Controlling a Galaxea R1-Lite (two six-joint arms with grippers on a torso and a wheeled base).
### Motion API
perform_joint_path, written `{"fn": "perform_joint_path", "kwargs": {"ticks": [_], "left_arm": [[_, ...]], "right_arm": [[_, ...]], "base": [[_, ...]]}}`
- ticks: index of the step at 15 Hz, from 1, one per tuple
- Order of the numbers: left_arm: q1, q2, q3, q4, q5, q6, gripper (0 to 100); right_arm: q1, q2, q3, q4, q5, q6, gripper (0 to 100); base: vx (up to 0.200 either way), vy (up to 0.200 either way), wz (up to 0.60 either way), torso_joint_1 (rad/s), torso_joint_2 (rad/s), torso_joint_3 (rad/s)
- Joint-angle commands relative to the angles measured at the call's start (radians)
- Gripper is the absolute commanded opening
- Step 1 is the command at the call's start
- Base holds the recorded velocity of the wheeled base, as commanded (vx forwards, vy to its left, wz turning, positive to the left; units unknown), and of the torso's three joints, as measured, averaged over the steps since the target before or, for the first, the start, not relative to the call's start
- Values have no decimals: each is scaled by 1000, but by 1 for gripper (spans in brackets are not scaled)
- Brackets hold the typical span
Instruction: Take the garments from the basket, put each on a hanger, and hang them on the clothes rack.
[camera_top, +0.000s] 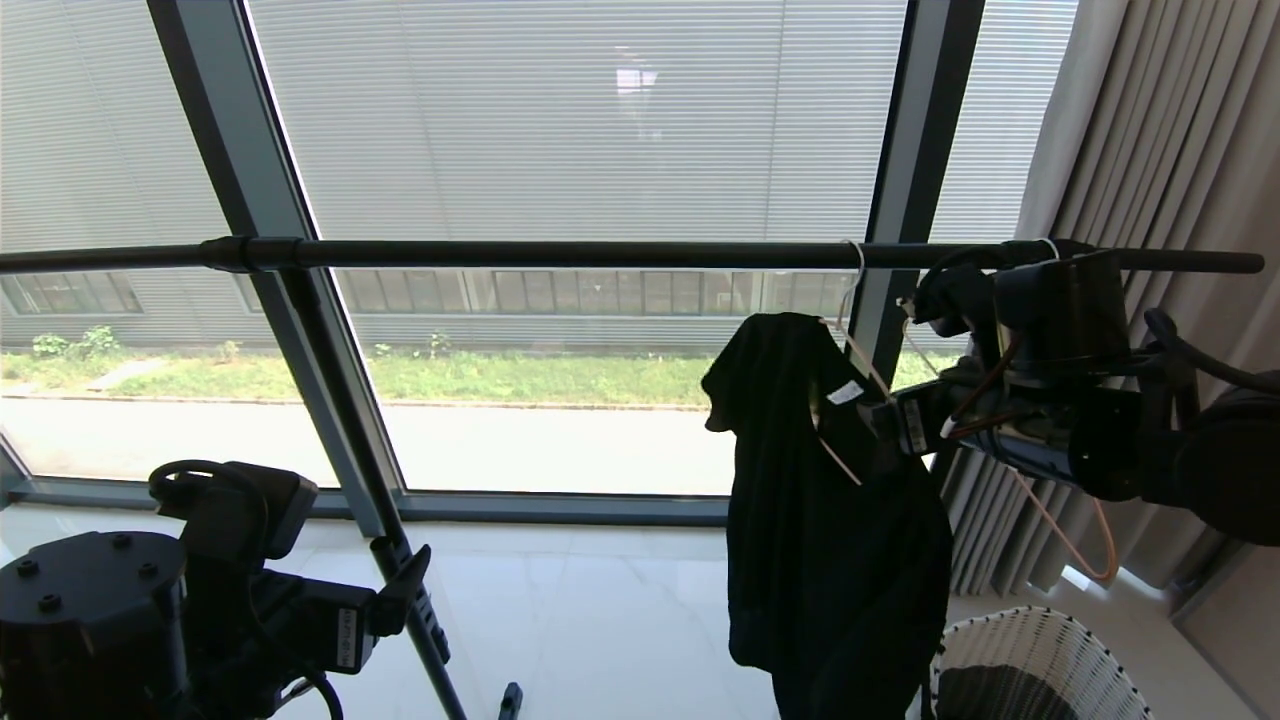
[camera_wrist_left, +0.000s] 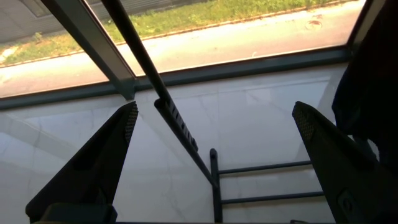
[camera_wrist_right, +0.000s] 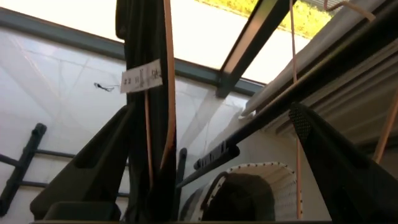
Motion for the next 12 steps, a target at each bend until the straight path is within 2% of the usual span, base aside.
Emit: {"fn": "perform_joint_path", "kwargs": {"ticks": [1,3,4,7,12], "left_arm": [[3,-11,3,0,2,1,100],[6,-9,6,0,27,2,100],[6,-6,0,0,47,2,100],[6,-8,-2,0,62,2,100],[8,-9,-2,0,62,2,100]], "right_arm": [[-7,-121,10,123,-1,-22,100],[-26,-187,59,154,-4,-117,100],[-36,-213,91,137,-3,-169,100],[-38,-225,139,62,-6,-182,100],[-44,-227,148,50,-9,-188,100]], "base": [[0,0,0,0,0,0],[0,0,0,0,0,0],[-200,0,0,2,2,-2],[-200,0,0,9,1,2],[-200,0,0,-3,1,3]]}}
